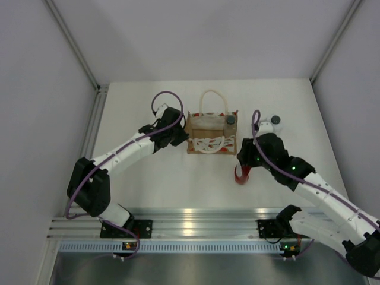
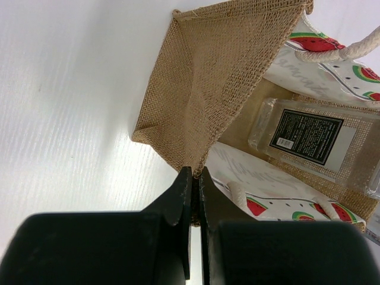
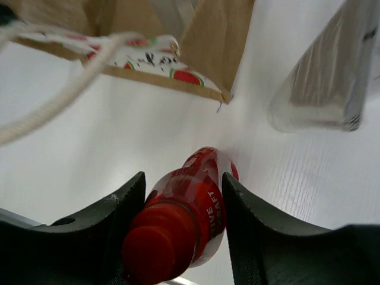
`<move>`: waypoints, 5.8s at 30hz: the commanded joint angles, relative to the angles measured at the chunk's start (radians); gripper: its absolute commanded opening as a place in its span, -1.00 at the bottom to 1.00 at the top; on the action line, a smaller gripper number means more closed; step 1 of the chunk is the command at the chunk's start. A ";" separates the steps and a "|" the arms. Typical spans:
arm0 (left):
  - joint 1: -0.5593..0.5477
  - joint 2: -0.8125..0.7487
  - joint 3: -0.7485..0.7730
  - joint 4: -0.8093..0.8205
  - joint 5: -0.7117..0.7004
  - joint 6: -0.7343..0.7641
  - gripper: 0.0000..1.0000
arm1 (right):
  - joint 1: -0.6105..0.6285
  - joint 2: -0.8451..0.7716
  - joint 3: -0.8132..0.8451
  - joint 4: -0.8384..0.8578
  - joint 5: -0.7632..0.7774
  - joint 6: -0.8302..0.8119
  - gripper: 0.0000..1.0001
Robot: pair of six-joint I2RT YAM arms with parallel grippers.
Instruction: Take the personal care products out of the canvas bag
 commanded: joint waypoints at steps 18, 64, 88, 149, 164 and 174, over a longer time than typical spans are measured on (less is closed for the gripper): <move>0.007 0.013 0.001 -0.030 -0.062 0.017 -1.00 | -0.008 -0.084 -0.115 0.243 0.008 -0.058 0.15; 0.009 -0.011 -0.001 -0.032 -0.053 0.023 -1.00 | -0.116 0.843 0.743 -0.157 0.039 -0.057 0.04; 0.009 -0.009 -0.004 -0.030 -0.062 0.021 -1.00 | -0.116 0.963 0.766 -0.154 0.074 -0.011 -0.34; 0.007 0.028 0.009 -0.030 -0.094 0.000 -1.00 | -0.094 0.822 1.194 -0.534 -0.059 -0.176 -1.00; 0.007 0.020 -0.010 -0.032 -0.117 -0.014 -1.00 | -0.140 0.790 1.379 -0.619 -0.044 -0.189 -1.00; 0.009 0.020 -0.014 -0.030 -0.124 -0.021 -1.00 | -0.258 0.719 1.413 -0.648 -0.095 -0.198 -1.00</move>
